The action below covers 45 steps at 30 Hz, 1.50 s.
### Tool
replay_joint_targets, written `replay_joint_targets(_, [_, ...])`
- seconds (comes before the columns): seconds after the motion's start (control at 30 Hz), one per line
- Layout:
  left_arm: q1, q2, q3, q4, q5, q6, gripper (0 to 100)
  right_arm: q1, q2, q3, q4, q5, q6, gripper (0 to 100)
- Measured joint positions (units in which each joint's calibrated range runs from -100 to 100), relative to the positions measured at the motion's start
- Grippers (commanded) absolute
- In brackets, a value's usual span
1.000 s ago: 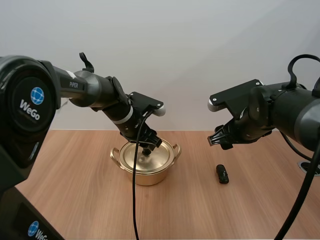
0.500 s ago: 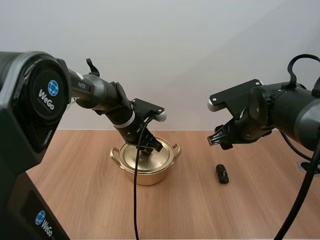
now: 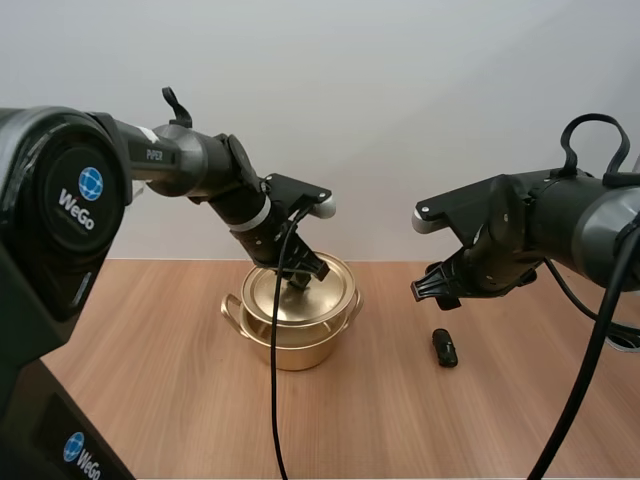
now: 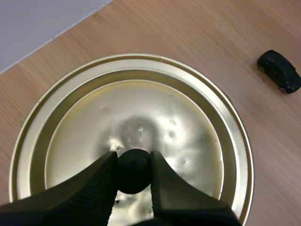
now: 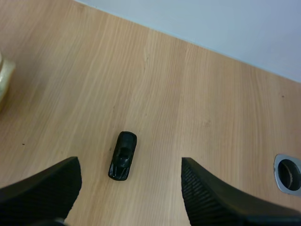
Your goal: Open the pot, put the car inside, and close it
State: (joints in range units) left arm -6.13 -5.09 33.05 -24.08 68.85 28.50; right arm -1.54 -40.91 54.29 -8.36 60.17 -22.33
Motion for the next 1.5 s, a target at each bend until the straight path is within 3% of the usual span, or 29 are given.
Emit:
replay_joint_targets(0.47, [0.00, -15.0, -13.6, 3.3, 13.0, -2.7, 0, -0.1, 24.7, -4.5, 1.6, -0.6, 0.7, 100])
replay_joint_targets(0.67, [0.00, -20.0, -20.7, 6.9, 15.5, -4.5, 0, -0.1, 31.0, -7.5, 1.6, -0.2, 0.8, 99])
replay_joint_targets(1.07, [0.00, -26.0, -28.3, 6.9, 17.3, -5.6, 0, -1.8, 39.1, -8.7, 2.3, -1.4, 0.3, 96])
replay_joint_targets(1.23, [0.00, -26.3, -30.4, 6.9, 19.4, -5.6, 0, -1.8, 39.2, -8.7, 3.6, -1.2, -0.3, 85])
replay_joint_targets(1.33, [0.00, -26.3, -31.5, 6.9, 20.4, -6.0, 0, -1.8, 39.2, -8.7, 3.7, -1.2, -0.3, 72])
replay_joint_targets(1.4, [0.00, -26.3, -31.6, 6.9, 20.7, -6.5, 0, -1.8, 39.2, -8.7, 3.7, -1.2, -0.3, 59])
replay_joint_targets(1.5, [0.00, -26.3, -31.6, 6.9, 21.4, -6.6, 0, -1.8, 39.2, -8.7, 4.3, -1.2, -0.3, 32])
